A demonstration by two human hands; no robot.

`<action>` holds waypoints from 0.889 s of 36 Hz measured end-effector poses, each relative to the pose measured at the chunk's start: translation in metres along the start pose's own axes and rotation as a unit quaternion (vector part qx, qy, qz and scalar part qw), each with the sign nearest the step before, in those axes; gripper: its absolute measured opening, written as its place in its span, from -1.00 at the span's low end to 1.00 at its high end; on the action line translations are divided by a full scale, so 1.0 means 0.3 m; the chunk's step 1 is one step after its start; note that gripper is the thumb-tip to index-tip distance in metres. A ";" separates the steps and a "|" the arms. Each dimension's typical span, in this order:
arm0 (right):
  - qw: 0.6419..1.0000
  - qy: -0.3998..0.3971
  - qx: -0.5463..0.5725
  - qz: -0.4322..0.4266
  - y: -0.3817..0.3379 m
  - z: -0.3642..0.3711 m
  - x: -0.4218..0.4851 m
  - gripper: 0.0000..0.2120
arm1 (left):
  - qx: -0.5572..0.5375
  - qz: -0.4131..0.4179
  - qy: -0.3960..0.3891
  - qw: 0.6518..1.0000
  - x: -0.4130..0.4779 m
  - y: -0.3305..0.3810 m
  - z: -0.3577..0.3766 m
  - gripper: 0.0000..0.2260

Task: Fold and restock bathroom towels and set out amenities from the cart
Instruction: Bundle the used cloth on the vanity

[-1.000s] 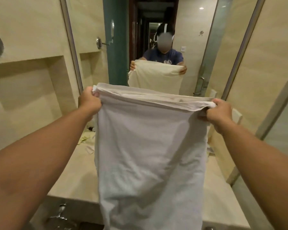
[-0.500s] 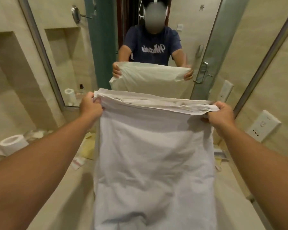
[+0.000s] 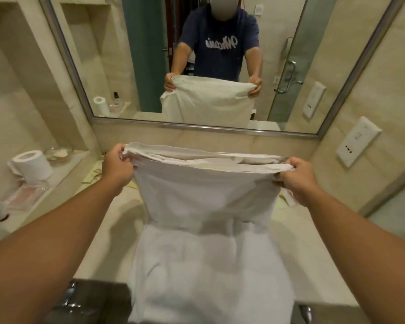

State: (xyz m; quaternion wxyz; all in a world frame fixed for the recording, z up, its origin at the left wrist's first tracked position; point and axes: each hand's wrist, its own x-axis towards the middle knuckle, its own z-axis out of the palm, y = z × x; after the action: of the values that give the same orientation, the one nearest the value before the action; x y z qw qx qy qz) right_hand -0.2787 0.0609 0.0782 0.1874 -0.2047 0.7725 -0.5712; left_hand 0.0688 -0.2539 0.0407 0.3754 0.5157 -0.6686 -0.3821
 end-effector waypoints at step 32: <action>0.832 -0.253 -0.439 0.228 0.571 -0.141 -0.698 -0.88 | 0.396 -0.168 -0.279 0.858 -0.928 -0.522 -0.138 -0.84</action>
State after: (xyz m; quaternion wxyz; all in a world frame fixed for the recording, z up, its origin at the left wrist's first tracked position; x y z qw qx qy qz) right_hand -0.1412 0.2511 -0.0626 0.3914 -0.2211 0.8923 -0.0415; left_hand 0.2207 -0.0148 -0.1125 -0.1332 0.5972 -0.7434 -0.2700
